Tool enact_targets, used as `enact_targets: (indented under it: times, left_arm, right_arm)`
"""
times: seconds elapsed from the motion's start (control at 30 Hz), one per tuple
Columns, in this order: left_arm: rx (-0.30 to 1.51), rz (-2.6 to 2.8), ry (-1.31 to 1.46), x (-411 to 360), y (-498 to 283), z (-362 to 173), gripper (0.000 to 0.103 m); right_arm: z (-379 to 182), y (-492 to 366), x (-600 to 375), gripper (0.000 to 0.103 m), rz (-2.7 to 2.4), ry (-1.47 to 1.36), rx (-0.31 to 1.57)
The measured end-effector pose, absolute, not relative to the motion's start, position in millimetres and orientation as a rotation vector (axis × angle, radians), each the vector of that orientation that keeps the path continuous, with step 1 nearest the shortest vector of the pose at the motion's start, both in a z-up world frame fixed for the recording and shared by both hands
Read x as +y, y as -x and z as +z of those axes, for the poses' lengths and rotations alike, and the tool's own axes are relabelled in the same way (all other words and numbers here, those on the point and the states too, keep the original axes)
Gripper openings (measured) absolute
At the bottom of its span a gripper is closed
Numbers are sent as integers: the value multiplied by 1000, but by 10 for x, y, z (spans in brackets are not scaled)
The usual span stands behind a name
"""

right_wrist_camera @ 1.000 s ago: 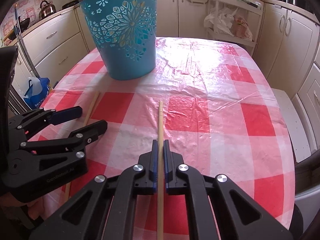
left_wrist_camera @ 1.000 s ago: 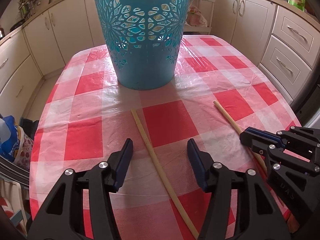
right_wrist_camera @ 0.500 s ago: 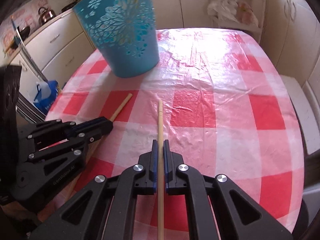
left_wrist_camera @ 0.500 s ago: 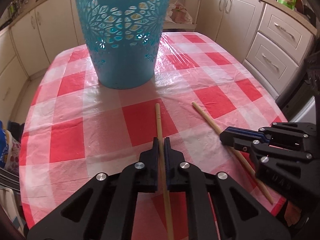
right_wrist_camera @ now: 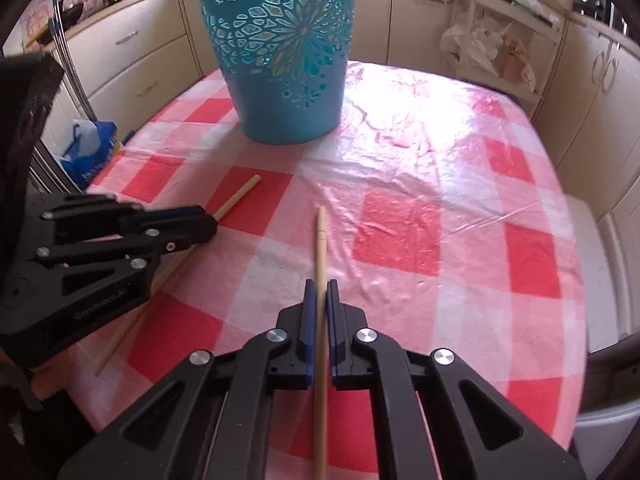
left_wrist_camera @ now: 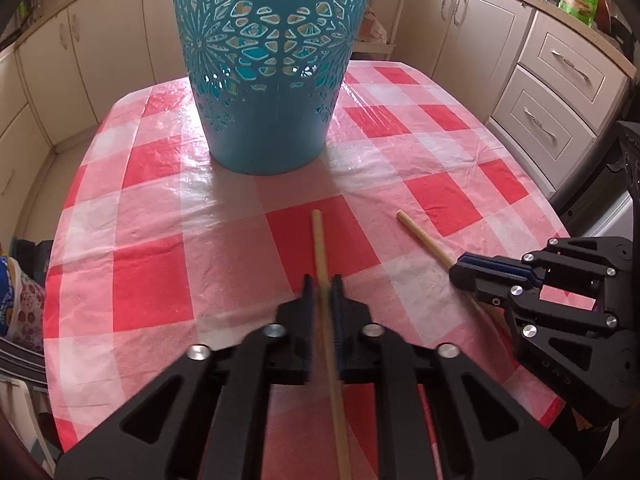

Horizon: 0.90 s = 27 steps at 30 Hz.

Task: Organize utensils
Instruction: 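Close the left tool on a chopstick while the right tool holds its own, then lift both held chopsticks up and carry them over the blue basket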

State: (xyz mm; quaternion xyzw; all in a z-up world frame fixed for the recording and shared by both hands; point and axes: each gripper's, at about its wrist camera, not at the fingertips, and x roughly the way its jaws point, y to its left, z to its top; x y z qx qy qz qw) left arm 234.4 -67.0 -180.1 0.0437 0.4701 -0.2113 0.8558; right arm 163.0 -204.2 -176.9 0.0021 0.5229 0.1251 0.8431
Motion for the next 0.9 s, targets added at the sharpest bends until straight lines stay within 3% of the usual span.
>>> enact_targets:
  times: [0.17, 0.2, 0.3, 0.4, 0.43, 0.5, 0.63, 0.9]
  left_arm:
    - [1007, -410, -87, -622, -2355, -1783, 6]
    - [1013, -401, -84, -617, -2375, -1780, 10]
    - [1014, -366, -88, -620, -2428, -1765, 39]
    - [995, -363, -120, -678, -2435, -1789, 35]
    - [989, -368, -129, -695, -2421, -1792, 21]
    - [989, -389, -128, -719, -2397, -1795, 5]
    - [980, -403, -133, -730, -2320, -1775, 5]
    - [982, -390, -183, -775, -2276, -1803, 6]
  right_arm:
    - [-1762, -1675, -2070, 6, 270, -45, 1138]
    - [-1755, -1675, -2038, 6, 273, -13, 1139]
    - [-1752, -1652, -1903, 7, 282, 105, 1128]
    - [-1759, -1649, -1874, 7, 291, 125, 1121]
    - [-1765, -1652, -1900, 7, 295, 103, 1122]
    - [-1762, -1636, -1949, 6, 298, 73, 1119]
    - [-1747, -1622, -2003, 6, 323, -16, 1139]
    - [-1728, -1560, -1839, 8, 322, 127, 1123]
